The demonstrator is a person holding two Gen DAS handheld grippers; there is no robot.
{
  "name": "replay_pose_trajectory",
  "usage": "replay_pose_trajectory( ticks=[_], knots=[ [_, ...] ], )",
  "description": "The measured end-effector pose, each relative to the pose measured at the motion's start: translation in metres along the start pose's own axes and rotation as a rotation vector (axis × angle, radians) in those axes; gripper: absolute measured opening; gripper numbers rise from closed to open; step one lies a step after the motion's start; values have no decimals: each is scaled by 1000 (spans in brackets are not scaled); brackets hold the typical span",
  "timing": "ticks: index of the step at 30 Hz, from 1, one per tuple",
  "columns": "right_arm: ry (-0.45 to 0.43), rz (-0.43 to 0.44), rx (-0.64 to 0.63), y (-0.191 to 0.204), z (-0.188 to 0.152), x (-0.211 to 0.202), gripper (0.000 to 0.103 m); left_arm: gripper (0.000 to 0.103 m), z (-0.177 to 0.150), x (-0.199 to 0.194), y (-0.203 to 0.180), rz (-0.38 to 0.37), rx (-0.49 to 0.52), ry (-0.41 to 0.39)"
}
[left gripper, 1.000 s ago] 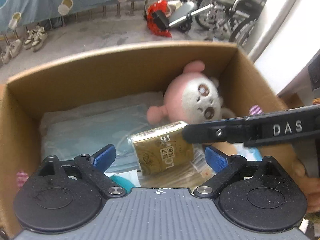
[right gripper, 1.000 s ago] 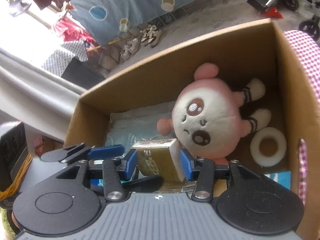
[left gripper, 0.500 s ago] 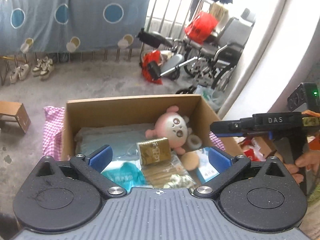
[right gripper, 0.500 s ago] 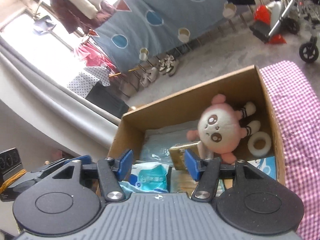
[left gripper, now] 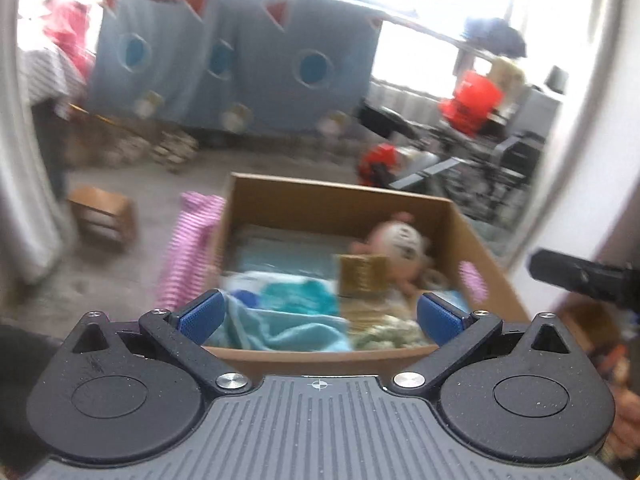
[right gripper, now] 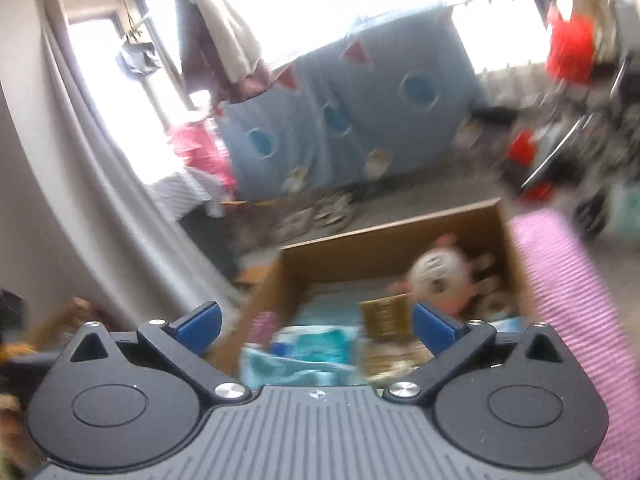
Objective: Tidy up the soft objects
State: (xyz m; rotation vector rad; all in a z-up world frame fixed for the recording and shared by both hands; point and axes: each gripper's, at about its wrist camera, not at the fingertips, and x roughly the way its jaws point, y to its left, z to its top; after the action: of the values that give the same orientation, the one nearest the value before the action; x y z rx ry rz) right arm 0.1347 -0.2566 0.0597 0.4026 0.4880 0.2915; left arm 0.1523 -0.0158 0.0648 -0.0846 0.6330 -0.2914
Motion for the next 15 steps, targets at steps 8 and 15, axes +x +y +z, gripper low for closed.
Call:
replay_pose_trajectory(
  ticks=[8, 15],
  knots=[
    [-98, -374, -164, 39, -32, -16, 103, 103, -11, 7, -19, 70, 32, 3],
    [-133, -547, -200, 44, -37, -19, 103, 103, -17, 10, -20, 96, 44, -1]
  ],
)
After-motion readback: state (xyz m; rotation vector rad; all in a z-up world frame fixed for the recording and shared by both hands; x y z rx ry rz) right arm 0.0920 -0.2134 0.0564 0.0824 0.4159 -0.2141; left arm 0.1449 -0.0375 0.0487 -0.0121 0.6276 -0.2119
